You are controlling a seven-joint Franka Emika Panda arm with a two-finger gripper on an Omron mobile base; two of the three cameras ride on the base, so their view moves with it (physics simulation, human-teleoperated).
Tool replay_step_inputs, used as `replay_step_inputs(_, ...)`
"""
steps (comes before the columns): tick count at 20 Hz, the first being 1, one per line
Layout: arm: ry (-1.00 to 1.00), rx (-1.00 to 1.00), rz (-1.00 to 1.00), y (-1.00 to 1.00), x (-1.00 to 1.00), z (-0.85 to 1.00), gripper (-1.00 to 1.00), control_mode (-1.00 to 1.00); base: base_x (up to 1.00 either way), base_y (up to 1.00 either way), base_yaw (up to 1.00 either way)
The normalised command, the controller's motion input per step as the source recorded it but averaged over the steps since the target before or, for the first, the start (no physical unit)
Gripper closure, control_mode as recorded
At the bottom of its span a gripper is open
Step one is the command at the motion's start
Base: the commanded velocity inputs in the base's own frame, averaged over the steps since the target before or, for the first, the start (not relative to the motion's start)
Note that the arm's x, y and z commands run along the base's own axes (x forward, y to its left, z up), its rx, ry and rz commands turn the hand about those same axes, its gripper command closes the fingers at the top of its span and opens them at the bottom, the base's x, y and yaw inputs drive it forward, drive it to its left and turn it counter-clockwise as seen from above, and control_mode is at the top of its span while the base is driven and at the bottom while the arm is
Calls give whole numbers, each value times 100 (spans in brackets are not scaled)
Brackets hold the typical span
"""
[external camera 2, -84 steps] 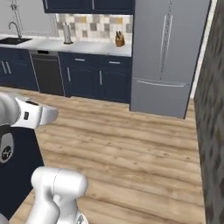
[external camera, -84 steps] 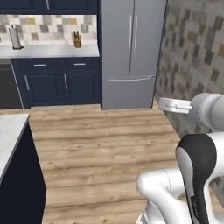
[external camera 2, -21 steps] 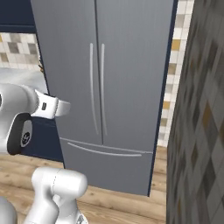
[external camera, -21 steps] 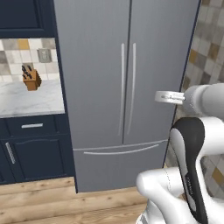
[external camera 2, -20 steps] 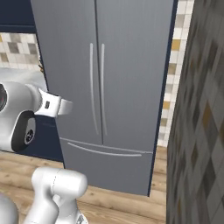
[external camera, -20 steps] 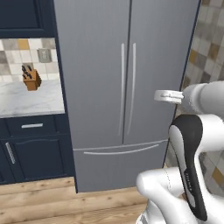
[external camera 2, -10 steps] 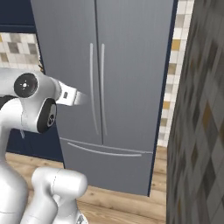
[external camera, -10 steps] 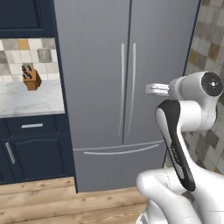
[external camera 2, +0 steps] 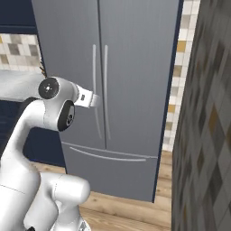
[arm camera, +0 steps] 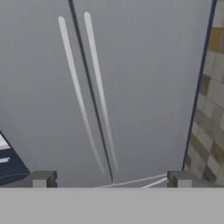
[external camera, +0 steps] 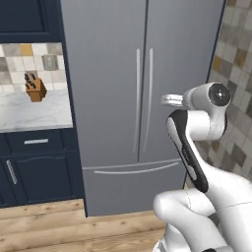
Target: Place one of the steaks on the plate and the other in the bowl. Then place the bowl in the fridge.
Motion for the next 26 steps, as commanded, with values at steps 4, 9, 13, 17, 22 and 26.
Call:
replay_step_inputs(4,5,0,0,-18,72,-20,-100,-100,0,0,0)
replay_step_inputs(9,0,0,6,0,71,-14,-100,-100,0,0,0)
replay_step_inputs(13,0,0,3,0,63,-11,-100,-100,0,0,0)
replay_step_inputs(17,0,0,0,15,68,-16,-100,-100,0,0,0)
replay_step_inputs(22,0,0,0,8,66,-13,-100,-100,0,0,0)
replay_step_inputs(26,0,0,0,0,77,-30,-100,-100,0,0,0)
